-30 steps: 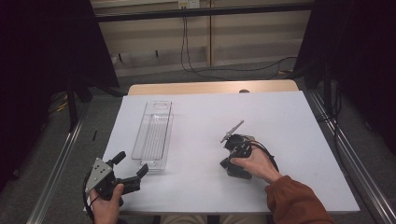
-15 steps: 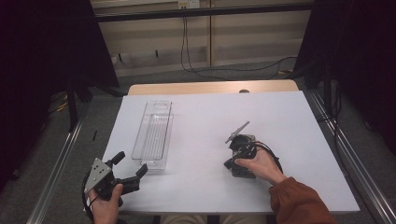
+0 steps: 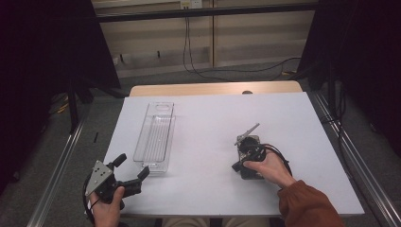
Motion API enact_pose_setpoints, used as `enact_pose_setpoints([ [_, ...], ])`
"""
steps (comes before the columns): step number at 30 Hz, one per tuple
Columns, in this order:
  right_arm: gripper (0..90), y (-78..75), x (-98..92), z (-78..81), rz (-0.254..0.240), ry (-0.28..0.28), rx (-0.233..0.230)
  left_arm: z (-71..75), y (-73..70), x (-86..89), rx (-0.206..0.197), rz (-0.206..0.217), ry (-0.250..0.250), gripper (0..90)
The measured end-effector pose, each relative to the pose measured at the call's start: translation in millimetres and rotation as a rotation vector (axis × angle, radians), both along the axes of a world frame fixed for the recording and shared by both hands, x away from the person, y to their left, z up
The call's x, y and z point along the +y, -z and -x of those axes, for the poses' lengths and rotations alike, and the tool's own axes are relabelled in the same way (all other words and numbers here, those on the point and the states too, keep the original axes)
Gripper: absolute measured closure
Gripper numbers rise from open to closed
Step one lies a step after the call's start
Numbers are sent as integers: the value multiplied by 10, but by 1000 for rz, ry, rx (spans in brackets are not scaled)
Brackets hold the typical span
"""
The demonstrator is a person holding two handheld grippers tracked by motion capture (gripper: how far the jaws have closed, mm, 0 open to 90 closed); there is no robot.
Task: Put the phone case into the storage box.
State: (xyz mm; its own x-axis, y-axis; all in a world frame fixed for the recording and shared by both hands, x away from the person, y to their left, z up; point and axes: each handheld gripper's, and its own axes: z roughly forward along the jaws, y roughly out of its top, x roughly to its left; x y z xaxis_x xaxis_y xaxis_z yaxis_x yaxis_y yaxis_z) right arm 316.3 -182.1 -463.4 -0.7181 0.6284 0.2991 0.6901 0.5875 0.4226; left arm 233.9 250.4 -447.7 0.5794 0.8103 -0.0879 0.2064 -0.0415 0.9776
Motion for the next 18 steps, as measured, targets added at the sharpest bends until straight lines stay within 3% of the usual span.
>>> enact_pose_setpoints([
  [18, 900, -11, -209, 67, 22, 30, -7, 1, -5, 3, 0, -3, 1, 31],
])
